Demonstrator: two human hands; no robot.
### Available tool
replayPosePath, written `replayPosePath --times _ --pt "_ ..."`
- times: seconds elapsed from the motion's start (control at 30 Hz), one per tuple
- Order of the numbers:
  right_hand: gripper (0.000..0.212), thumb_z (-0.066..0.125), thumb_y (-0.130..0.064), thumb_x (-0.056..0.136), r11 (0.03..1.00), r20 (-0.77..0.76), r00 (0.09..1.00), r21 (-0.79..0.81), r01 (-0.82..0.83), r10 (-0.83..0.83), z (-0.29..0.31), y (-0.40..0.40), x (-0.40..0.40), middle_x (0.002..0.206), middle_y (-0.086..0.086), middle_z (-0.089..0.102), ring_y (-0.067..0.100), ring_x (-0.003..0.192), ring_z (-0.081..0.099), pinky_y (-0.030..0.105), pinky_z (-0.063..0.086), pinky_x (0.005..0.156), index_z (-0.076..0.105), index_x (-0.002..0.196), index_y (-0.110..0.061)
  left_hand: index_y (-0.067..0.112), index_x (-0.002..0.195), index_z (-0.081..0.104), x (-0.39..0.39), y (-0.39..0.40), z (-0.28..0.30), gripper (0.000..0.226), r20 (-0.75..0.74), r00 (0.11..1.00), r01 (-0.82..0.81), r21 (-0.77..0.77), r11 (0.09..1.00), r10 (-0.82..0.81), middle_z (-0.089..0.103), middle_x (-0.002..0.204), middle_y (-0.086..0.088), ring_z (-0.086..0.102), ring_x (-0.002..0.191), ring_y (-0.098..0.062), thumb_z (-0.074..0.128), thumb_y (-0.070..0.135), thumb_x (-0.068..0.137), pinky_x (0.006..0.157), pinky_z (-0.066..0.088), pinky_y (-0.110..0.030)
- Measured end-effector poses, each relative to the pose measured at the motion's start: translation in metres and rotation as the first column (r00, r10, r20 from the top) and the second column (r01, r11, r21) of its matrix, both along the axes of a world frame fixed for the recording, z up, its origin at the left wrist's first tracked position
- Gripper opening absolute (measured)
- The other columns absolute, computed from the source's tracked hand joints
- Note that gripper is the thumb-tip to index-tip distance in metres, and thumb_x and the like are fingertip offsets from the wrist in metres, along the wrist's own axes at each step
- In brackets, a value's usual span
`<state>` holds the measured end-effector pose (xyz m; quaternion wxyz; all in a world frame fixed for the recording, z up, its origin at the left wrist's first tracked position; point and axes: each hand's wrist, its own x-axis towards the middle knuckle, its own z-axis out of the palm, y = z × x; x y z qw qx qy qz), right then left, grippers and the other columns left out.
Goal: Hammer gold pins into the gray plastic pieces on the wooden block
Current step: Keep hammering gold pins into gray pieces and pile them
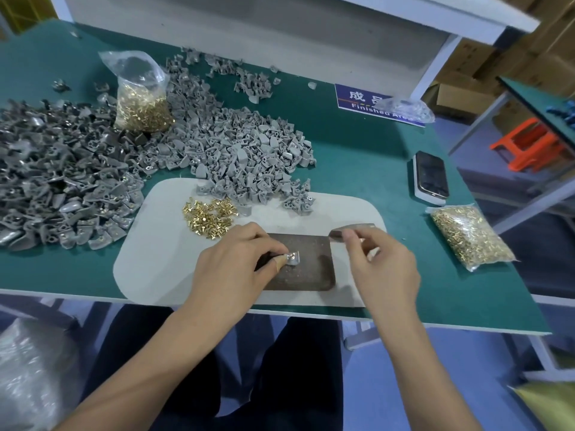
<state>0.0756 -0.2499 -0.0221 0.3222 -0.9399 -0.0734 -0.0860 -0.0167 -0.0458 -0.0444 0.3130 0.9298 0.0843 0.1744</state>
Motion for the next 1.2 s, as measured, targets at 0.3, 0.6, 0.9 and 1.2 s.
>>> replayPosePath --times 0.3,0.6,0.9,1.2 --pt "0.039 0.034 -0.041 0.11 0.899 -0.15 0.984 -0.438 0.019 -0.094 -0.017 -0.029 0.019 0.115 0.013 0.051 0.042 0.092 0.059 0.046 0.046 0.072 0.056 0.118 -0.01 0.048 0.09 0.075 0.004 0.002 0.002 0.006 -0.009 1.0 0.001 -0.014 1.0 -0.001 0.058 0.082 0.019 0.049 0.089 -0.003 0.071 0.052 0.087 0.061 0.045 -0.029" --pt "0.021 0.046 -0.041 0.108 0.904 -0.106 0.907 0.192 -0.383 0.407 0.026 -0.026 -0.011 0.069 -0.005 0.053 0.011 0.059 0.043 0.019 0.037 0.055 0.064 0.119 -0.041 0.048 0.089 0.075 0.006 0.006 0.004 0.006 -0.016 1.0 0.009 0.011 1.0 -0.009 0.058 0.081 0.023 0.048 0.086 -0.003 0.072 0.053 0.086 0.06 0.037 -0.024" --pt "0.035 0.031 -0.066 0.099 0.913 -0.065 0.926 -0.154 -0.377 0.372 0.032 -0.007 -0.025 0.093 -0.016 0.071 0.017 0.086 0.063 0.034 0.053 0.074 0.047 0.128 -0.057 0.048 0.09 0.075 0.009 0.009 0.007 0.008 -0.06 0.998 0.033 0.019 0.999 -0.032 0.06 0.086 0.022 0.045 0.084 -0.001 0.074 0.053 0.084 0.06 0.037 -0.021" --pt "0.035 0.033 -0.057 0.102 0.927 0.108 0.934 -0.202 -0.315 0.341 0.03 0.006 -0.034 0.08 -0.008 0.071 0.022 0.079 0.057 0.032 0.041 0.059 0.052 0.13 -0.047 0.046 0.091 0.077 0.009 0.007 0.002 0.007 -0.018 1.0 0.017 -0.009 1.0 -0.017 0.06 0.083 0.023 0.048 0.085 0.0 0.077 0.046 0.084 0.062 0.039 -0.025"
